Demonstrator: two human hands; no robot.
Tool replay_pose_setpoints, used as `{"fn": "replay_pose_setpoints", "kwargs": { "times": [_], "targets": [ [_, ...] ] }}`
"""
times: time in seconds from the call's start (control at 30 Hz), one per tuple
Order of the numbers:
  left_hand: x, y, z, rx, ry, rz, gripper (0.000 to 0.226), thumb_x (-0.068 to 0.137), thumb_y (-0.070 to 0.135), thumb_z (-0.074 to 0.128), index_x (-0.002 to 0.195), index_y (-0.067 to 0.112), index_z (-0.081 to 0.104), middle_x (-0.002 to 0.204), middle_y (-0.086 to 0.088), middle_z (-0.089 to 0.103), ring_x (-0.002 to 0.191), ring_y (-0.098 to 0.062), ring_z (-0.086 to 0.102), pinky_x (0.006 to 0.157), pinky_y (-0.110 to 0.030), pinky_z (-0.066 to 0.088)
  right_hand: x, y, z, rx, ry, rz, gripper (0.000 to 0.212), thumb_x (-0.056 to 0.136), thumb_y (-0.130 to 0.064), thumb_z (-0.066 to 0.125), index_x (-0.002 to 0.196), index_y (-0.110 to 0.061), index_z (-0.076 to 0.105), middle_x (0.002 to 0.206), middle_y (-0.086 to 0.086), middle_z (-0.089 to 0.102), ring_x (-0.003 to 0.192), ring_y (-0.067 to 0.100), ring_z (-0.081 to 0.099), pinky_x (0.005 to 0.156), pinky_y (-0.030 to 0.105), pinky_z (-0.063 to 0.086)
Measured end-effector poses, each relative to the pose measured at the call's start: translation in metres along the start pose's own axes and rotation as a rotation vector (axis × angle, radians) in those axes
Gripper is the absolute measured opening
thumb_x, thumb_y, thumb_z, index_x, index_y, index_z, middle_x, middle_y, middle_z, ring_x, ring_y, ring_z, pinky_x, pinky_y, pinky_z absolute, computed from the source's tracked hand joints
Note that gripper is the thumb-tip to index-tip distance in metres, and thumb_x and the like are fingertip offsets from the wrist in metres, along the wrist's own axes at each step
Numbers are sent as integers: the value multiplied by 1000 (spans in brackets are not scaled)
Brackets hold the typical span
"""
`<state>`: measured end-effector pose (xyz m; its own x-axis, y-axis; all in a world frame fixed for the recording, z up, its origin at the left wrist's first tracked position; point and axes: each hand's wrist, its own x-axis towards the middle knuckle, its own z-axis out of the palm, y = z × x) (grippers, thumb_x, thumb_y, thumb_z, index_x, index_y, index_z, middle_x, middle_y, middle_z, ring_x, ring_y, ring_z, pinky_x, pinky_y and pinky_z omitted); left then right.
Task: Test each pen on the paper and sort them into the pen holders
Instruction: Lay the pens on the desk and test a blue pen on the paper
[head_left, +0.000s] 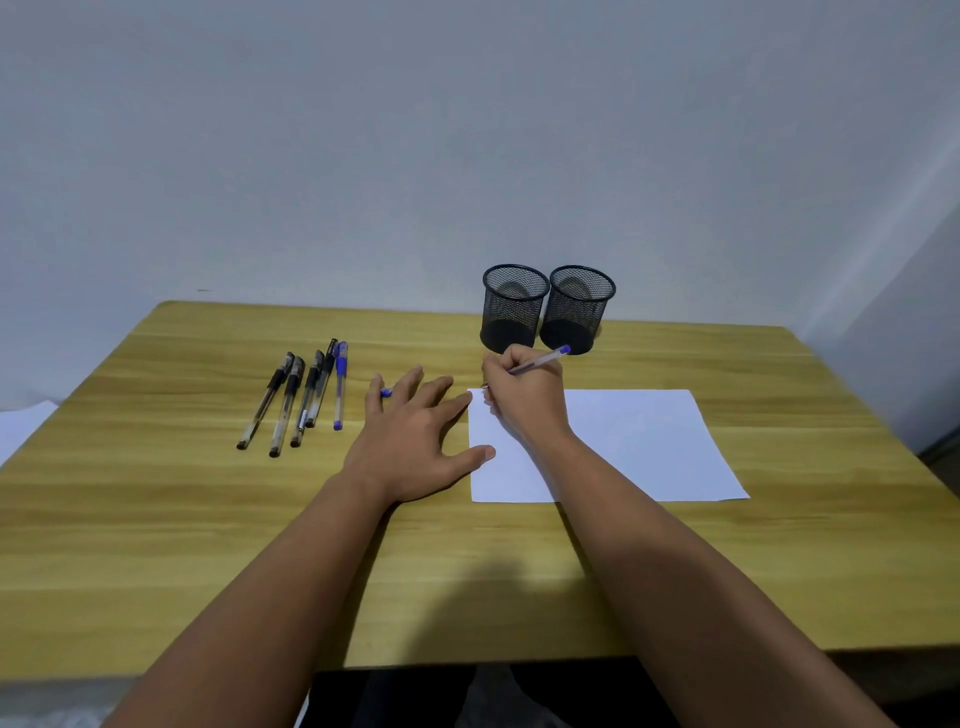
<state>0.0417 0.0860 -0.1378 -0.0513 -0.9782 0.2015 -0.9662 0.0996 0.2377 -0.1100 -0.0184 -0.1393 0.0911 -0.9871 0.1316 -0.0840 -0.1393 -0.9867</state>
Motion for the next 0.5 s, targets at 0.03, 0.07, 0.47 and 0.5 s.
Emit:
{"fn": "replay_pose_setpoints", "kwargs": {
  "times": [0.03,0.07,0.47,0.5],
  "targets": [
    [0,1,-1,0,0,-1,86,81,89,34,152,42,40,164,10,31,157,-23,7,122,-63,-5,1,0,0,-16,-5,9,40,94,-15,68,61,-10,45,51,11,50,53,28,59,53,35,47],
    [0,1,-1,3,-1,-2,86,81,89,34,152,42,39,164,10,31,157,-23,7,122,-63,-5,1,1,1,-33,-13,15,39,93,-13,67,62,-11,45,51,10,50,52,28,59,53,35,46],
    [0,3,-3,14,-13,-7,87,81,90,33,153,42,38,165,10,30,157,-22,6,122,-63,-6,5,6,2,-185,-57,-41,39,91,-31,73,57,-20,57,52,6,63,51,26,63,55,40,53],
    [0,3,-3,15,-14,-6,87,81,90,32,153,42,38,165,9,30,157,-22,6,122,-63,-6,5,6,2,-197,-61,-45,39,91,-32,74,58,-19,58,53,6,64,51,25,63,55,42,54]
  ]
}}
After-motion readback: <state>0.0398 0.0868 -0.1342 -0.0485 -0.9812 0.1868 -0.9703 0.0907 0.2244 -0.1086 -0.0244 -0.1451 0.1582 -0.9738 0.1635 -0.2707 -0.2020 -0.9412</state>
